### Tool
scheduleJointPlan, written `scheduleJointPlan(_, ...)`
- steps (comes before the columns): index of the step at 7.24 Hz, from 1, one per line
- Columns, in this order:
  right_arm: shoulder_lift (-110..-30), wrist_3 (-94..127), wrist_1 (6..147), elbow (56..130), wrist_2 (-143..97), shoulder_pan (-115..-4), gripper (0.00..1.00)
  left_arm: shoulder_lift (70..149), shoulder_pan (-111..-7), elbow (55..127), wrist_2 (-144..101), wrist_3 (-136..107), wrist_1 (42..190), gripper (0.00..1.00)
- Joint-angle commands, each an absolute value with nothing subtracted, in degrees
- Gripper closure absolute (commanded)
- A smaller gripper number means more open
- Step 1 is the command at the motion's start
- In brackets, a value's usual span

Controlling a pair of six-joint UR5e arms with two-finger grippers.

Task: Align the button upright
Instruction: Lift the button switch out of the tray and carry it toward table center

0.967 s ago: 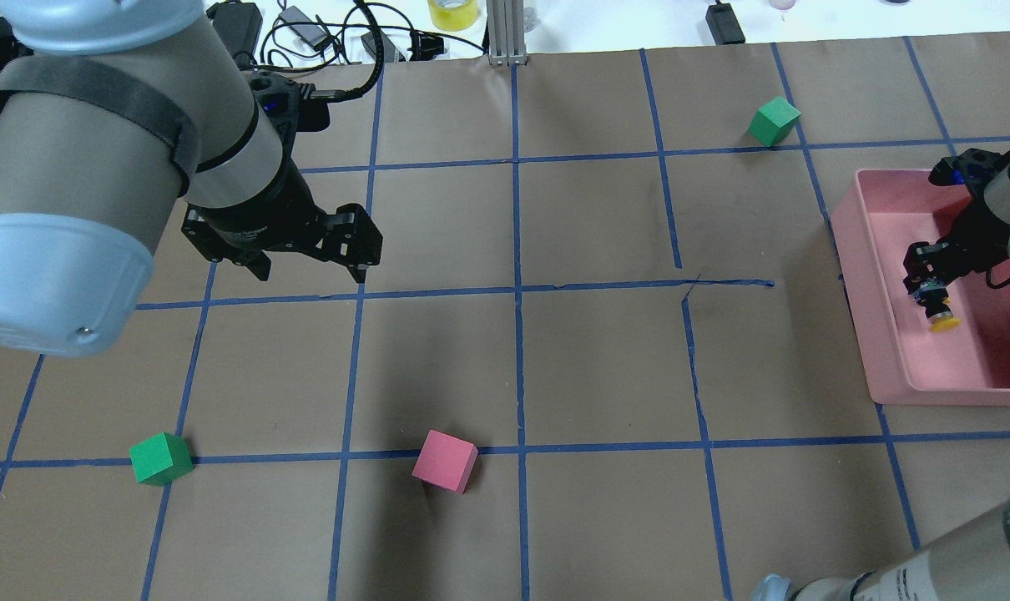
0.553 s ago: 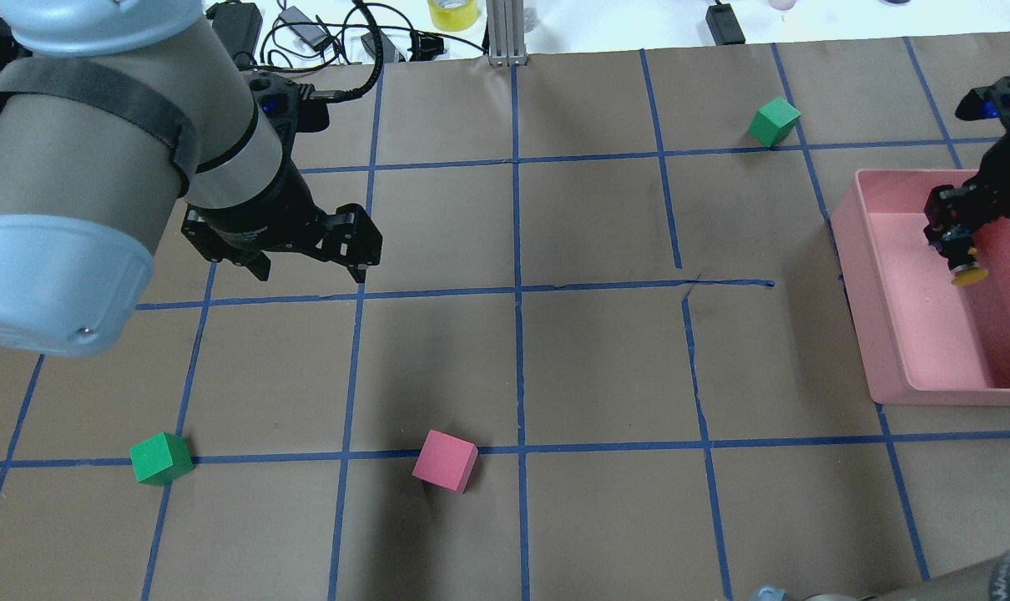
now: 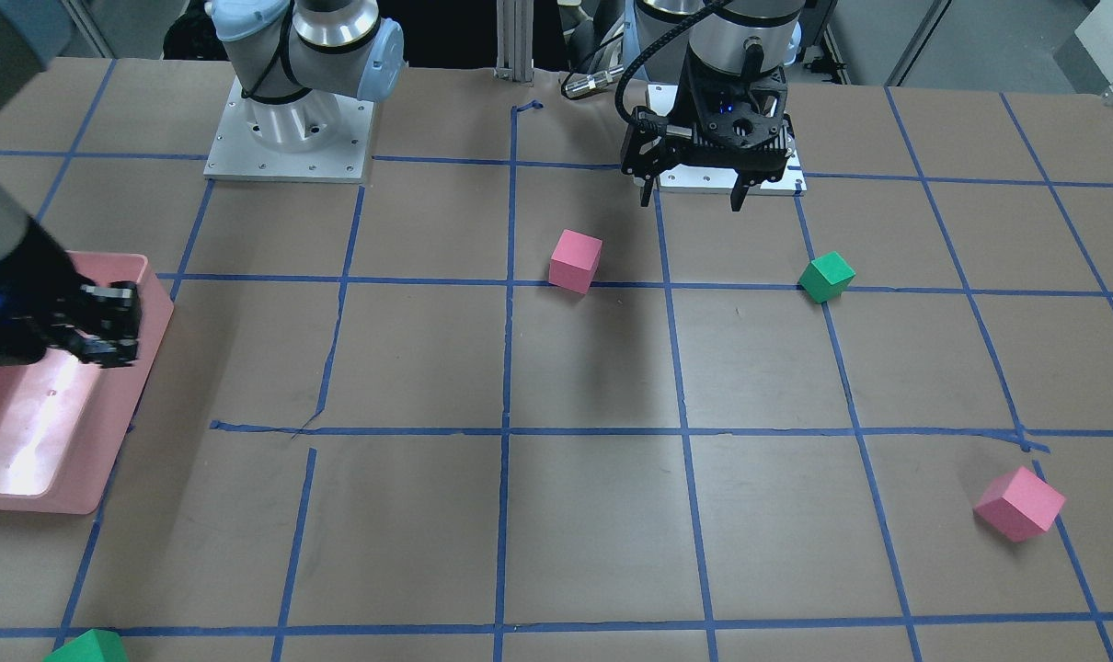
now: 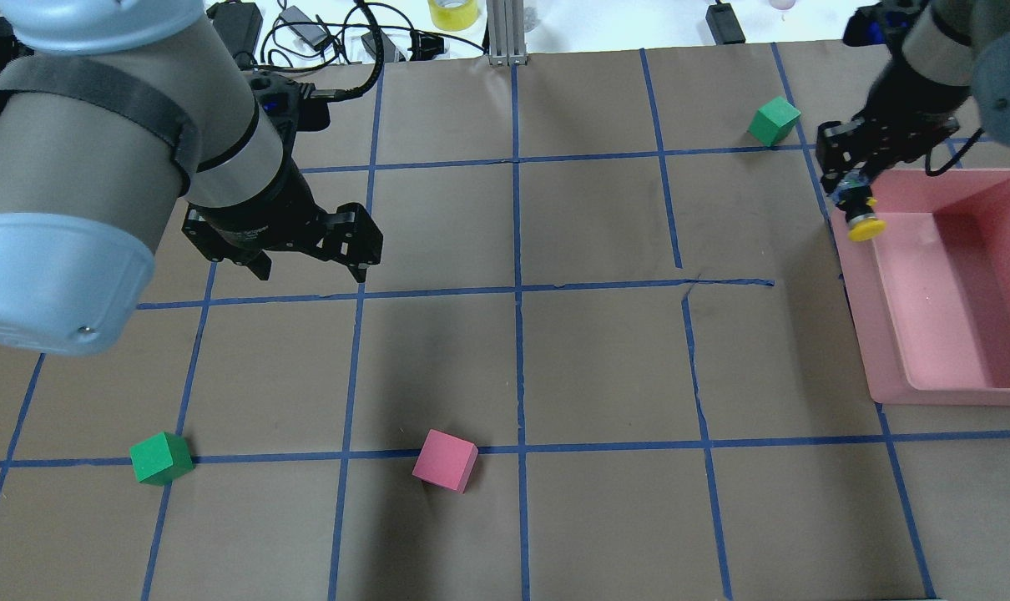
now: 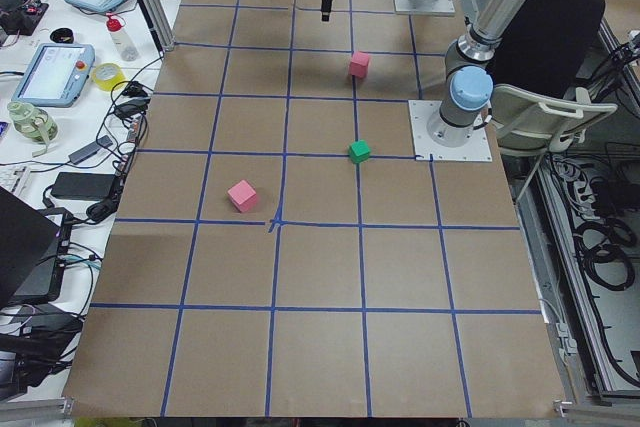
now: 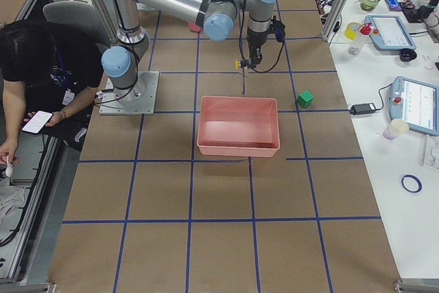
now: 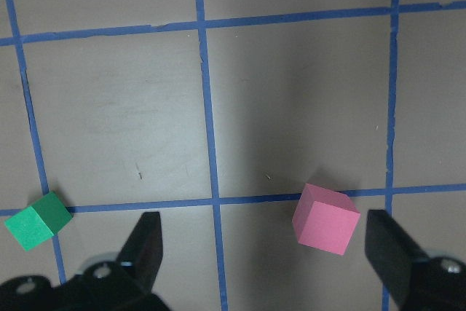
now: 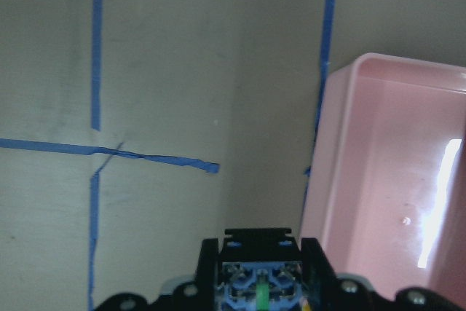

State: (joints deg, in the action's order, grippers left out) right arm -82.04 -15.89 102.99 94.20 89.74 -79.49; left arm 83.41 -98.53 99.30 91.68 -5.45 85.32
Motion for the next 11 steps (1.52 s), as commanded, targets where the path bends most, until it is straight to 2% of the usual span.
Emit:
scheduleJointPlan(1,-81.22,2.54,104.92,94.57,89.47,-95.29,1.00,83.41,-98.53,99.32,91.67,-5.36,85.34,0.00)
scheduleJointPlan(5,-69.19,24.92,120.66,95.70,88.42,-111.16,1.00,83.50,-98.53,99.32,91.67,-5.36,85.34,0.00)
scheduleJointPlan(7,-66.72,25.58,131.78,101.57,88.24,-112.50,1.00,83.41,-98.53,99.32,91.67,-5.36,85.34,0.00)
scheduleJointPlan(11,-64.61,27.50,136.74,102.66,86.31,-113.98,1.00,83.50,-98.53,99.32,91.67,-5.36,85.34,0.00)
